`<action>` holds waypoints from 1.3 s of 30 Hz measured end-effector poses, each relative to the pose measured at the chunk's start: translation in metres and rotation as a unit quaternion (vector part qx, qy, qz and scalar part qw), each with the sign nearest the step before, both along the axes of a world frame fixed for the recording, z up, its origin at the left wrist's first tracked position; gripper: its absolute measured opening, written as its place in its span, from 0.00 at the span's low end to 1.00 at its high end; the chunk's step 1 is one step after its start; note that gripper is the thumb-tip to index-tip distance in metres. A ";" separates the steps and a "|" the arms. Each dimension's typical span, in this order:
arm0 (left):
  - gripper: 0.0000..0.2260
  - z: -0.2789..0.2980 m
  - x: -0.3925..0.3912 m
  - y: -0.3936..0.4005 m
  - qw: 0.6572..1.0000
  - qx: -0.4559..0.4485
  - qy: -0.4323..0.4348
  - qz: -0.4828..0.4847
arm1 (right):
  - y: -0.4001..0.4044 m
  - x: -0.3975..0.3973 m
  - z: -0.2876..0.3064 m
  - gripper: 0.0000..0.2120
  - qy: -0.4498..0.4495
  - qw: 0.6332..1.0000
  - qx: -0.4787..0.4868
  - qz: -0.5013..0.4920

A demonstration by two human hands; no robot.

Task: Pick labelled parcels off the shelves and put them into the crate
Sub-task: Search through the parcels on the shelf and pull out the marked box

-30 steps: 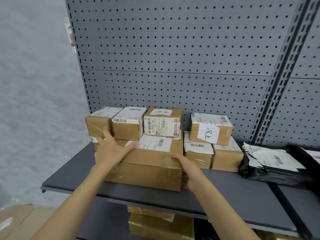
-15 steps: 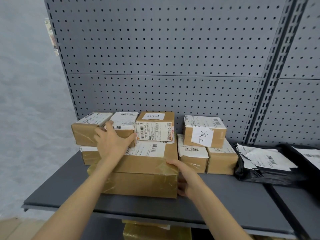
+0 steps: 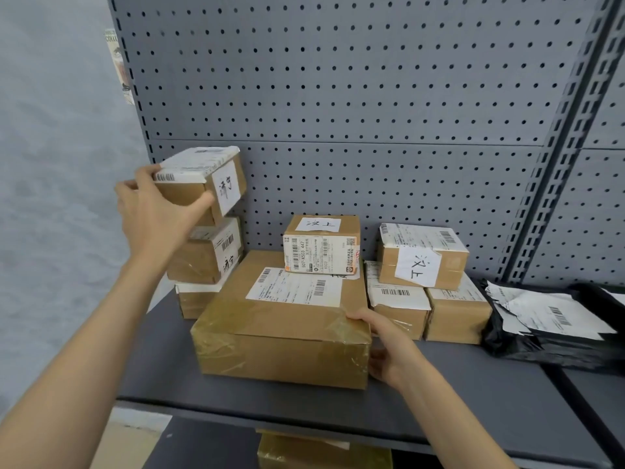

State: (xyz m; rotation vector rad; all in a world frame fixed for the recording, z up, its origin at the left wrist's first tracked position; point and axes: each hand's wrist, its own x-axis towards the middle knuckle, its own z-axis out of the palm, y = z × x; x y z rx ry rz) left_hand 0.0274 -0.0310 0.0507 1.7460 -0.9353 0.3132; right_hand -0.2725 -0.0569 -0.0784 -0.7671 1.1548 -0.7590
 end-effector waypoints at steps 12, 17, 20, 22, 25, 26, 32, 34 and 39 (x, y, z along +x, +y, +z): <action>0.46 -0.031 0.006 -0.011 0.997 0.070 -0.039 -0.005 | 0.000 0.001 -0.003 0.23 0.000 1.000 -0.005 -0.002; 0.42 -0.044 -0.045 -0.020 0.952 0.040 -0.281 -0.117 | 0.002 0.000 -0.003 0.20 -0.012 1.000 -0.002 -0.003; 0.46 -0.054 -0.084 -0.036 0.938 0.167 -0.157 -0.260 | 0.007 -0.001 0.001 0.20 -0.025 1.000 0.004 -0.005; 0.54 -0.059 -0.107 -0.051 0.936 0.227 -0.023 -0.268 | 0.011 0.000 0.002 0.23 -0.033 0.999 -0.002 -0.006; 0.57 -0.061 -0.139 -0.068 0.943 0.244 0.026 -0.225 | 0.016 0.003 0.004 0.28 -0.039 0.999 -0.010 -0.010; 0.57 -0.060 -0.147 -0.072 0.946 0.245 0.026 -0.213 | 0.018 0.004 0.005 0.30 -0.038 0.999 -0.009 -0.010; 0.49 -0.061 -0.165 -0.086 0.969 0.213 0.002 -0.126 | 0.026 0.002 0.010 0.39 -0.049 0.999 -0.009 -0.009; 0.41 -0.060 -0.164 -0.086 0.973 0.206 -0.014 -0.106 | 0.028 0.001 0.012 0.40 -0.059 0.998 -0.010 -0.013; 0.34 -0.051 -0.150 -0.078 0.979 0.164 -0.051 -0.113 | 0.032 -0.001 0.016 0.37 -0.074 0.996 -0.034 -0.020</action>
